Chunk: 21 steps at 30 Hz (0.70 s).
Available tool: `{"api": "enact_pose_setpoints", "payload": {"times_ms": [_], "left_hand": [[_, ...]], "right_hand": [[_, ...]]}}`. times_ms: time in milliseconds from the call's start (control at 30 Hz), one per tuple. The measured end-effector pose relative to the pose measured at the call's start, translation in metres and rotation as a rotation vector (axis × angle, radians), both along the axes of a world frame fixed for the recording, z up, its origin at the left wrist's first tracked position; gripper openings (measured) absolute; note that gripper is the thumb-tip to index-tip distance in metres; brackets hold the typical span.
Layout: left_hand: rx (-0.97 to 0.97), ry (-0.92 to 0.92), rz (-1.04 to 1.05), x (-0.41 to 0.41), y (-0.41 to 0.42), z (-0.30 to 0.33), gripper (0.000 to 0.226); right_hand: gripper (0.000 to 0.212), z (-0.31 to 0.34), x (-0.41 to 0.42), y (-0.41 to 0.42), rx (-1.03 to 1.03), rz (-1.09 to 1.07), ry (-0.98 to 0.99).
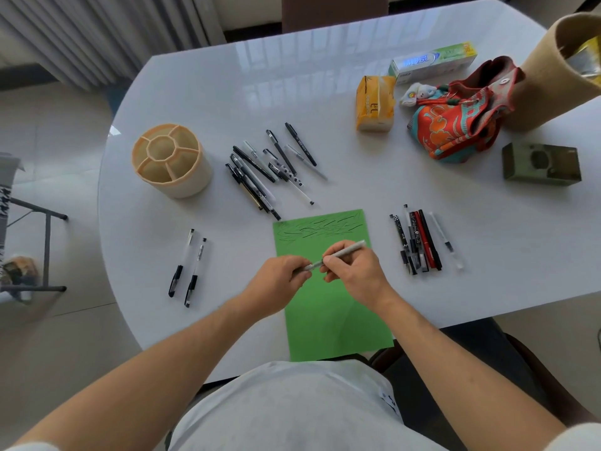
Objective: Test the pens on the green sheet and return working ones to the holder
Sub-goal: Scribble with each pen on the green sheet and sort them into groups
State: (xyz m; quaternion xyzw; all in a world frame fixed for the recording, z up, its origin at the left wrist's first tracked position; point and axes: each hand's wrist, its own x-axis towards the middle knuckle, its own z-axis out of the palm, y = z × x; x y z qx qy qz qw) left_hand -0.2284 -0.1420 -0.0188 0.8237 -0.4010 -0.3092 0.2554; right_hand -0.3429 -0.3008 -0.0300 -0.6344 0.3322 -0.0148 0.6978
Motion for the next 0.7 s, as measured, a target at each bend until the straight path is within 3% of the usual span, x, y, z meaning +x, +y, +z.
{"api": "enact_pose_setpoints", "payload": {"times_ms": [367,467,533,600,700], "left_hand": [[-0.044,0.013,-0.001,-0.008,-0.005,-0.002,0.009],[0.006,-0.009,-0.017,-0.002,-0.007,-0.009,0.035],[0.072,-0.068,-0.029,0.005,-0.002,-0.016,0.052],[0.112,-0.13,-0.061,0.009,0.008,-0.023,0.049],[0.16,-0.2,-0.132,0.01,0.027,-0.033,0.044]], "right_hand": [[0.007,-0.007,-0.005,0.019,0.047,-0.052,0.063],[0.011,-0.009,-0.004,-0.014,0.022,-0.114,0.175],[0.011,-0.013,-0.006,-0.051,-0.24,-0.058,0.339],[0.013,-0.018,-0.012,-0.085,-0.578,0.085,0.528],[0.021,-0.028,-0.019,-0.113,-0.793,0.19,0.646]]}}
